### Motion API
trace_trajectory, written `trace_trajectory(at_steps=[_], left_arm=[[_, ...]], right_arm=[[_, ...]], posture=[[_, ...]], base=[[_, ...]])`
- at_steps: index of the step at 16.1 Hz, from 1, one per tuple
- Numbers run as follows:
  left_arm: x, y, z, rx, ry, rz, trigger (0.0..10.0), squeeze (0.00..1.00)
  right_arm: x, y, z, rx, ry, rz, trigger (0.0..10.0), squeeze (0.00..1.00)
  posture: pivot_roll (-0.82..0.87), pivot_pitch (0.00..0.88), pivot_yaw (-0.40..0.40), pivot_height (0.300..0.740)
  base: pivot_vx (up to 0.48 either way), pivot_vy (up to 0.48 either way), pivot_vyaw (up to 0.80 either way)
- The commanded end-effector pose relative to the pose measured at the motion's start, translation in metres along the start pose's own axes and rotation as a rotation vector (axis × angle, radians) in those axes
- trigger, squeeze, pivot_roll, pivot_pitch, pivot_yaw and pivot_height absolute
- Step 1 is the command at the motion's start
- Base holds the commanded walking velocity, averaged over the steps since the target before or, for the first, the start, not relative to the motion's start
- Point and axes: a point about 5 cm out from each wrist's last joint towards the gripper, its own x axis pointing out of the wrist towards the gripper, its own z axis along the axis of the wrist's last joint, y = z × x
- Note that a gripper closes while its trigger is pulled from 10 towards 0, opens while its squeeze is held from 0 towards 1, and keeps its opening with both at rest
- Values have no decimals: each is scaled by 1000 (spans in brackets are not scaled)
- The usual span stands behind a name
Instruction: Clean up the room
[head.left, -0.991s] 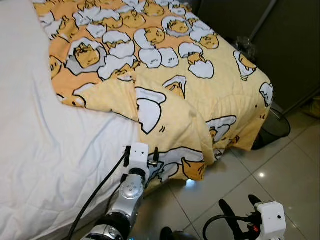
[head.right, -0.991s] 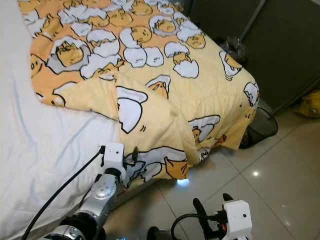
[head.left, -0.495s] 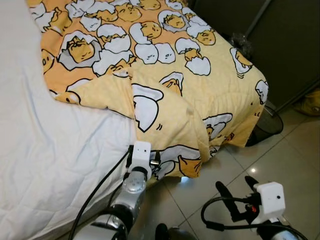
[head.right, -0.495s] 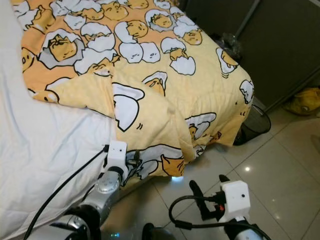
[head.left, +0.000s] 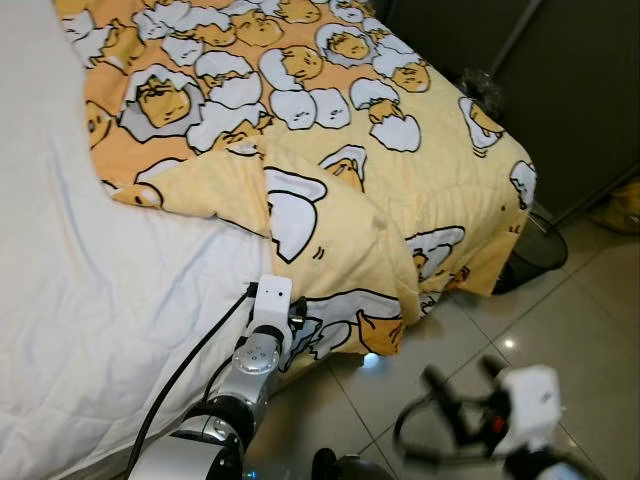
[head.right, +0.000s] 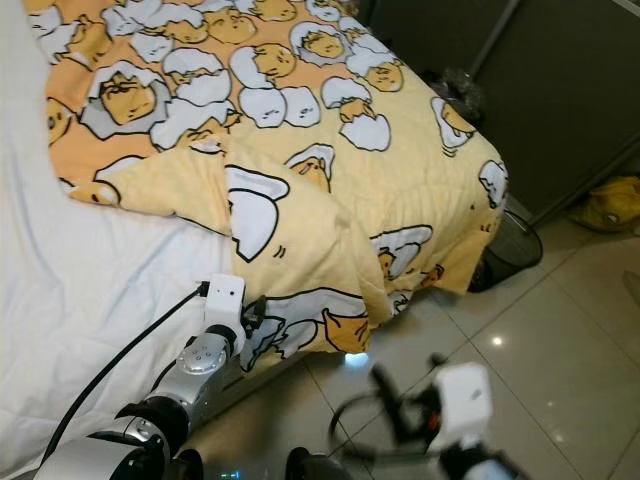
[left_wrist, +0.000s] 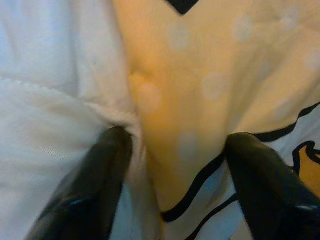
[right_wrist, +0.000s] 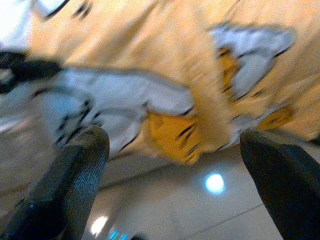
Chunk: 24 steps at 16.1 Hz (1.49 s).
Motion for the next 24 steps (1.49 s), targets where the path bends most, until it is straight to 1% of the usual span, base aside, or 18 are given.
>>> trace_trajectory(at_steps=[1,3,4,6,7,8,9,10,11,13,14,16,17,18,20,21,22,24], left_arm=[[-5,-9,-13,4,49,-38,0,0],[-6,-17,-14,17,29,-105,0,0],[-7,-19,-15,32,34,-120,0,0],[-6,-26,-14,36,44,-161,0,0],[-6,-26,-13,31,47,-164,0,0],[-6,-26,-15,-6,68,-165,0,0],[-6,-27,-14,-14,67,-183,0,0],[-6,-28,-12,26,48,-190,0,0],[-6,-27,-12,45,43,-191,0,0],[-7,-24,-15,59,53,-187,0,0],[-7,-23,-15,79,49,-194,0,0],[-7,-22,-16,85,50,-198,0,0],[-8,-20,-17,139,52,-214,0,0],[-9,-17,-20,137,70,-219,10000,0],[-11,-14,-25,219,72,-245,10000,0],[-13,-13,-28,232,75,-260,10000,0],[-15,-10,-32,267,73,-269,10000,0],[-17,-6,-34,267,72,-270,10000,0]], right_arm=[[-7,-4,-13,5,66,-7,10000,0],[-9,0,-20,8,80,-8,10000,0],[-7,1,-21,9,82,-6,10000,0],[3,-1,-17,8,59,-10,10000,0],[6,-2,-16,7,53,-13,10000,0],[7,-3,-16,6,48,-16,10000,0],[7,-3,-16,5,45,-22,10000,0],[7,-4,-17,5,44,-29,10000,0],[7,-4,-17,7,44,-33,10000,0],[7,-3,-19,12,44,-35,10000,0],[7,-2,-20,15,47,-38,10000,0],[7,-2,-21,17,48,-39,10000,0],[8,-2,-22,17,52,-40,10000,0],[9,-3,-23,15,53,-43,10000,0],[11,-4,-22,14,52,-45,10000,0],[12,-4,-22,14,50,-44,10000,0],[14,-4,-23,16,50,-39,10000,0],[16,-3,-23,17,49,-35,10000,0]], posture=[[-164,216,-159,740],[-152,202,-159,740],[-151,195,-157,740],[-144,162,-139,740],[-144,159,-132,740],[-144,160,-128,740],[-146,166,-123,740],[-145,174,-121,740],[-146,179,-118,740],[-146,187,-112,740],[-146,190,-111,740],[-143,193,-109,740],[-142,193,-106,740],[-134,191,-102,740],[-124,189,-96,740],[-120,188,-95,740],[-116,188,-93,740],[-106,185,-91,740]], base=[[0,0,0],[0,0,0],[0,0,0],[0,0,0],[0,0,0],[0,0,0],[0,0,0],[0,0,0],[0,0,0],[0,0,0],[0,0,0],[0,0,0],[0,0,0],[0,0,0],[0,0,0],[0,0,0],[0,0,0],[0,0,0]])
